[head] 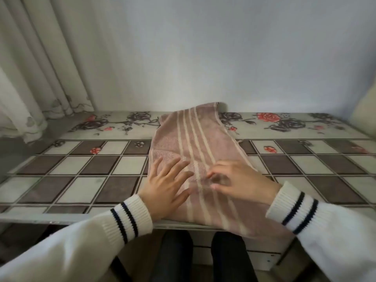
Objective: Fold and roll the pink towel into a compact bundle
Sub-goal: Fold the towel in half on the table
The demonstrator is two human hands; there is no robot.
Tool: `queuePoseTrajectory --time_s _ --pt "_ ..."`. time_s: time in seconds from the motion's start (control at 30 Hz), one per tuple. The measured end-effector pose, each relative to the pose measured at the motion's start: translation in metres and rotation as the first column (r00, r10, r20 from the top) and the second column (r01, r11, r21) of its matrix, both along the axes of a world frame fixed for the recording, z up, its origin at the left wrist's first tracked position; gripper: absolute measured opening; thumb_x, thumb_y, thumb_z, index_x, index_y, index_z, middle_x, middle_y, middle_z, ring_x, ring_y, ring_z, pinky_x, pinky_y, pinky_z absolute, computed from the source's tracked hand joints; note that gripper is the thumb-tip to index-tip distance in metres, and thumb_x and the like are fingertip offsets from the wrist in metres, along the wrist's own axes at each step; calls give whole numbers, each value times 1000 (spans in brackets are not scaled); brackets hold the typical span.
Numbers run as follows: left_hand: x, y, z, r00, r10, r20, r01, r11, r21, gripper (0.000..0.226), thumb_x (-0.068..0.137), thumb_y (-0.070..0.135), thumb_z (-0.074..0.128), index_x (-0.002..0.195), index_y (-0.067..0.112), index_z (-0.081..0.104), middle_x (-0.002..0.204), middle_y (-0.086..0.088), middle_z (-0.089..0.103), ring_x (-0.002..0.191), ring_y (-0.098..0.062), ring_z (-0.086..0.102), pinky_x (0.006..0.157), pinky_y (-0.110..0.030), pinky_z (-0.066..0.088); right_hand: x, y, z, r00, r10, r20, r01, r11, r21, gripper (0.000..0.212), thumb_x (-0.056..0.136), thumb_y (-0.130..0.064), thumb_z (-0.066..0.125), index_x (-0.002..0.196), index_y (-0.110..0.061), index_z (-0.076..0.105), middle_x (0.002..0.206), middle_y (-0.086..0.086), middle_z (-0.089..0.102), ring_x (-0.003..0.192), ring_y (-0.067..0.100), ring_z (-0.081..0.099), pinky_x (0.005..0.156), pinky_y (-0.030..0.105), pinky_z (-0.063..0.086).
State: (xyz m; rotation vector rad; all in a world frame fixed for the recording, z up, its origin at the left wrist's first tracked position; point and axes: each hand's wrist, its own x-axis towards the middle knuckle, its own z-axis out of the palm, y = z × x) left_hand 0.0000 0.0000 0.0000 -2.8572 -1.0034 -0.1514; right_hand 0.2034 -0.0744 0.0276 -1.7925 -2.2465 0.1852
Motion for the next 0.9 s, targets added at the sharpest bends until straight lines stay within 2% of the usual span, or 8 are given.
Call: queuePoseTrajectory --time_s 0.13,0.4,0.5,0.63,0.7,0.77,0.83,0.9 --pt "-1 4 -12 999 -32 -40 33 999 23 51 93 52 22 140 35 27 156 11 15 146 -8 6 117 -48 -4 -4 2 -11 998 42 52 -37 996 -83 28 86 -43 54 110 -29 58 115 -9 57 109 8 51 99 27 38" --pt "3 7 -15 995 -72 -71 71 997 -8 49 91 50 28 137 32 33 154 7 25 144 -13 17 116 -52 -1 -3 2 -20 995 84 55 -77 990 -117 31 84 -46 56 110 -29 59 122 -11 55 107 4 50 92 23 38" --pt "4 4 -15 993 -92 -77 92 996 -9 48 91 50 30 135 31 36 150 8 31 141 -12 23 116 -51 3 -2 1 -23 995 91 47 -84 987 -135 33 82 -45 59 112 -29 59 116 -13 52 100 -2 42 91 21 35" --pt "5 1 -11 992 -114 -47 114 993 -5 44 90 50 33 129 31 43 133 8 44 126 -13 42 114 -42 15 -2 -1 -24 996 85 41 -79 987 -138 30 80 -44 62 106 -29 59 104 -14 40 96 0 38 82 18 31" --pt "4 -1 -7 990 -144 8 144 989 -14 47 87 53 30 122 29 49 121 5 49 113 -14 48 107 -37 26 -2 -4 -22 994 98 48 -92 989 -113 26 79 -47 62 97 -29 60 99 -12 43 89 0 41 77 18 32" --pt "3 -3 -3 978 -206 34 207 977 -57 59 80 62 20 114 27 55 111 5 53 102 -13 50 94 -30 30 -4 -7 -19 990 128 50 -120 983 -142 25 78 -54 58 89 -31 57 90 -17 42 82 -9 40 71 16 32" --pt "0 -5 0 965 -262 2 261 959 -107 64 76 70 20 108 28 57 107 8 53 97 -10 47 88 -25 27 -8 -10 -17 987 150 55 -136 969 -208 35 76 -61 56 90 -30 55 92 -18 42 83 -7 42 70 18 36" --pt "0 -5 1 951 -303 -55 294 947 -125 59 76 70 28 107 29 56 108 8 53 98 -10 47 90 -27 30 -10 -12 -16 984 163 67 -138 951 -277 48 72 -67 56 98 -27 54 101 -13 44 84 -2 41 72 21 40"
